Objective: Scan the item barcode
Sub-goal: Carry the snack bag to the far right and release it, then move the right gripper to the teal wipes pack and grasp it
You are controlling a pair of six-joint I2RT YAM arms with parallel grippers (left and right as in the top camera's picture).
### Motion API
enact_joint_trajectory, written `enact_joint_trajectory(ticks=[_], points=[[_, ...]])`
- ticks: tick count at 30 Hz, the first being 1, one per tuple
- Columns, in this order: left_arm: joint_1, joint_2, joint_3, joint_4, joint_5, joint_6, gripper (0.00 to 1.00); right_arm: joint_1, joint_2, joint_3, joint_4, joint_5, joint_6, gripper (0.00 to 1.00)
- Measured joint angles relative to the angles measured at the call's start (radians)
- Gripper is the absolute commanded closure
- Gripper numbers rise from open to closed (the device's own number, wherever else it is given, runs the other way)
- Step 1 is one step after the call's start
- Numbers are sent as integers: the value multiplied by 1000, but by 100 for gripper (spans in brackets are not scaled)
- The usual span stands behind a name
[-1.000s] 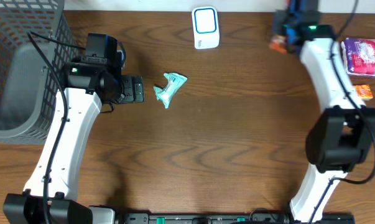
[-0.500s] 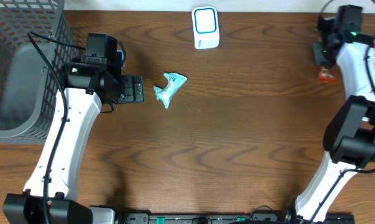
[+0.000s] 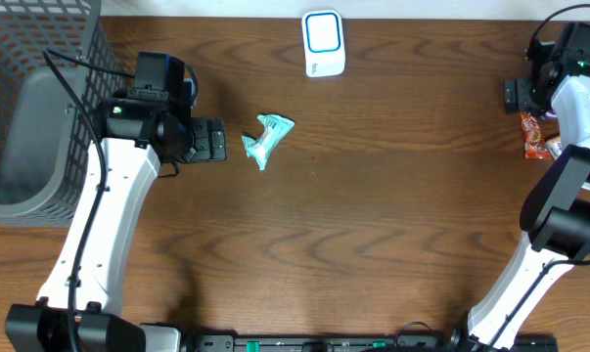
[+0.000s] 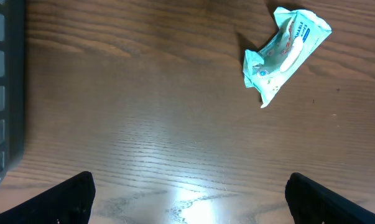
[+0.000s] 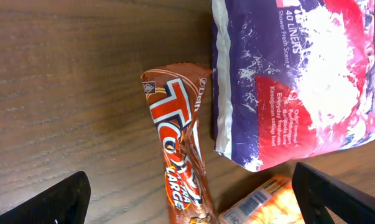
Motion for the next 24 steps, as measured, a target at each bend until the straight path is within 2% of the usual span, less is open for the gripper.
enact_joint_trajectory(ticks=[5, 11, 24], points=[[0, 0, 0, 0, 0, 0, 2, 28, 0, 0, -1, 1, 56, 1], [0, 0, 0, 0, 0, 0, 2, 138, 0, 0, -3, -47, 98, 1], [0, 0, 0, 0, 0, 0, 2, 443, 0, 0, -14, -527, 262, 1]])
